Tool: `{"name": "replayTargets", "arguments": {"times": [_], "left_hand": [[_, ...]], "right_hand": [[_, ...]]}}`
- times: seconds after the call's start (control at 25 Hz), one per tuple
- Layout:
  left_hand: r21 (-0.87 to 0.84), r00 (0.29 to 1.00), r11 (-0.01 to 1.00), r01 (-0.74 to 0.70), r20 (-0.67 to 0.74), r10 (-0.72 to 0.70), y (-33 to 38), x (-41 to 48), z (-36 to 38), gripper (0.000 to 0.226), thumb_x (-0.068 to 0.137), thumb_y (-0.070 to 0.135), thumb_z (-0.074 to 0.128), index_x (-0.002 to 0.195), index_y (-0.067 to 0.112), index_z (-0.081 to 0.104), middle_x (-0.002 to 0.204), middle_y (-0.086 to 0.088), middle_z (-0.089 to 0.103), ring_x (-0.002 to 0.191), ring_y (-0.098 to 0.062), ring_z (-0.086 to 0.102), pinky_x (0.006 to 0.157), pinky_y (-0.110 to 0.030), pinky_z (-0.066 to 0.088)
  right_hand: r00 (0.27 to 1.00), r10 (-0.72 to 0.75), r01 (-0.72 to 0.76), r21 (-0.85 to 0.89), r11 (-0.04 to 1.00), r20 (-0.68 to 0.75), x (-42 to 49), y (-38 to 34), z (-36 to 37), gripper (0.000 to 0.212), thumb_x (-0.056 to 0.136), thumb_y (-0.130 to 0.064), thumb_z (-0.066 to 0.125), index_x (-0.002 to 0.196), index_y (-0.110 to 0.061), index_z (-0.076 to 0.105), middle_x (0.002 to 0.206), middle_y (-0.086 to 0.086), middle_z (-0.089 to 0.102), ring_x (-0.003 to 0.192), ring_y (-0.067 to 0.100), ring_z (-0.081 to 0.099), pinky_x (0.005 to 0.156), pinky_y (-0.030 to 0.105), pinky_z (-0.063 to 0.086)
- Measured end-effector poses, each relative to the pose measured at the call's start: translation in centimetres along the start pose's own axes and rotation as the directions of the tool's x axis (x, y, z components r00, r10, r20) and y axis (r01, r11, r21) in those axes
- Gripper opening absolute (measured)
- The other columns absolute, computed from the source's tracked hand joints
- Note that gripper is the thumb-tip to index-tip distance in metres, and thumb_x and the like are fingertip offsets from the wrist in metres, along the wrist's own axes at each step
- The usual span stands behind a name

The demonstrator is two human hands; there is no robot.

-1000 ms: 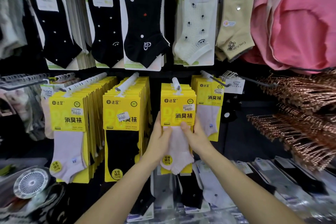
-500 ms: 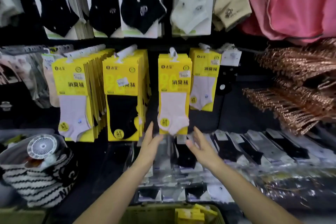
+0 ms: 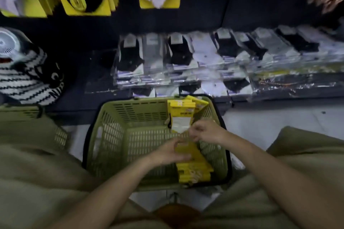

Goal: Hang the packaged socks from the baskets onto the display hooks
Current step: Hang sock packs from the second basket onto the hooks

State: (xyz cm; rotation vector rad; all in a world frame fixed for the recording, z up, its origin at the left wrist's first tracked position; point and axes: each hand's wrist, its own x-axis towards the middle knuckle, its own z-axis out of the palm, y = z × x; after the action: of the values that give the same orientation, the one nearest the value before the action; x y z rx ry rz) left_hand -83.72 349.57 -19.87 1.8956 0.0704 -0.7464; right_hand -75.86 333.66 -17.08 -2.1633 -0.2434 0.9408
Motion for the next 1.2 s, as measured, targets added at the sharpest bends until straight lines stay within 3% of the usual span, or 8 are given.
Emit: {"name": "replayTargets", "arguments": {"times": [0.12,0.28,0.6,0.8,0.92,1.04,1.12,1.2], "left_hand": [[0.068,0.968,0.992,0.103,0.224,-0.116,-1.8,0.2,1.7,0.05,0.084,0.025,0.069,0.126,0.026,0.042,0.114,0.017,0.048,0.102,0.001,0.046,0.07,0.005,0.036],[-0.052,0.913,0.917,0.396,0.129,-0.387,-2.8,0.6,2.9,0.053,0.091,0.047,0.05,0.139,0.028,0.035,0.14,-0.004,0.042,0.119,-0.025,0.047,0.088,-0.03,0.045],[-0.383,0.849,0.764,0.52,0.134,-0.511,-4.0,0.9,3.7,0.046,0.096,0.04,0.041,0.138,0.024,0.036,0.141,-0.009,0.04,0.117,-0.035,0.049,0.081,-0.035,0.048],[-0.647,0.888,0.662,0.379,0.053,-0.457,-2.8,1.8,2.3,0.017,0.094,0.026,0.044,0.106,0.017,0.053,0.091,-0.006,0.059,0.08,-0.02,0.057,0.06,-0.027,0.044],[-0.697,0.923,0.674,0.245,-0.045,-0.382,-2.3,2.3,1.2,0.021,0.095,0.02,0.043,0.114,0.016,0.051,0.097,-0.005,0.061,0.081,-0.021,0.061,0.06,-0.026,0.046],[-0.617,0.943,0.766,0.177,-0.116,-0.312,-2.1,2.5,1.3,0.034,0.091,0.019,0.056,0.123,0.018,0.046,0.113,-0.005,0.06,0.089,-0.02,0.061,0.066,-0.024,0.048],[-0.316,0.948,0.941,0.124,-0.242,-0.206,-2.0,2.9,1.8,0.042,0.082,0.015,0.069,0.121,0.015,0.051,0.115,-0.005,0.061,0.094,-0.016,0.06,0.074,-0.023,0.048],[-0.094,0.917,0.994,0.059,-0.388,-0.091,-1.5,3.6,2.1,0.04,0.079,0.01,0.072,0.116,0.011,0.057,0.115,-0.007,0.064,0.101,-0.017,0.059,0.082,-0.024,0.046]], "right_hand": [[0.991,0.083,-0.056,-0.235,0.97,0.105,-0.8,2.4,0.0,0.029,0.096,-0.024,0.05,0.099,0.002,0.063,0.106,0.018,0.066,0.094,0.028,0.065,0.083,0.038,0.052],[0.928,0.313,-0.226,-0.363,0.904,0.202,-1.6,3.7,0.5,0.028,0.098,-0.029,0.041,0.118,-0.015,0.055,0.113,0.011,0.056,0.08,0.02,0.059,0.059,0.025,0.049],[0.787,0.386,-0.179,-0.421,0.889,0.481,-1.3,5.3,2.5,0.088,0.075,-0.042,0.075,0.145,-0.021,0.025,0.139,0.005,0.043,0.115,0.024,0.053,0.09,0.034,0.051],[0.875,0.232,-0.046,-0.404,0.913,0.425,-0.5,4.8,1.5,0.096,0.07,-0.035,0.08,0.146,-0.019,0.023,0.143,-0.001,0.039,0.126,0.018,0.042,0.103,0.027,0.038],[0.964,0.112,0.013,-0.467,0.884,0.239,0.1,4.6,0.9,0.094,0.071,-0.035,0.079,0.146,-0.021,0.024,0.139,0.004,0.041,0.124,0.022,0.043,0.096,0.027,0.04],[0.995,-0.044,0.082,-0.49,0.868,0.089,0.5,4.7,0.9,0.07,0.076,-0.029,0.075,0.137,-0.022,0.042,0.125,0.006,0.054,0.111,0.021,0.052,0.084,0.025,0.042],[0.993,-0.108,0.119,-0.484,0.867,0.05,0.8,4.7,0.7,0.055,0.079,-0.028,0.072,0.129,-0.022,0.05,0.12,0.006,0.06,0.109,0.022,0.056,0.084,0.028,0.044],[0.99,-0.139,0.131,-0.475,0.87,0.018,1.3,4.5,0.3,0.046,0.08,-0.027,0.071,0.123,-0.02,0.055,0.116,0.006,0.063,0.107,0.023,0.058,0.083,0.031,0.046]]}}
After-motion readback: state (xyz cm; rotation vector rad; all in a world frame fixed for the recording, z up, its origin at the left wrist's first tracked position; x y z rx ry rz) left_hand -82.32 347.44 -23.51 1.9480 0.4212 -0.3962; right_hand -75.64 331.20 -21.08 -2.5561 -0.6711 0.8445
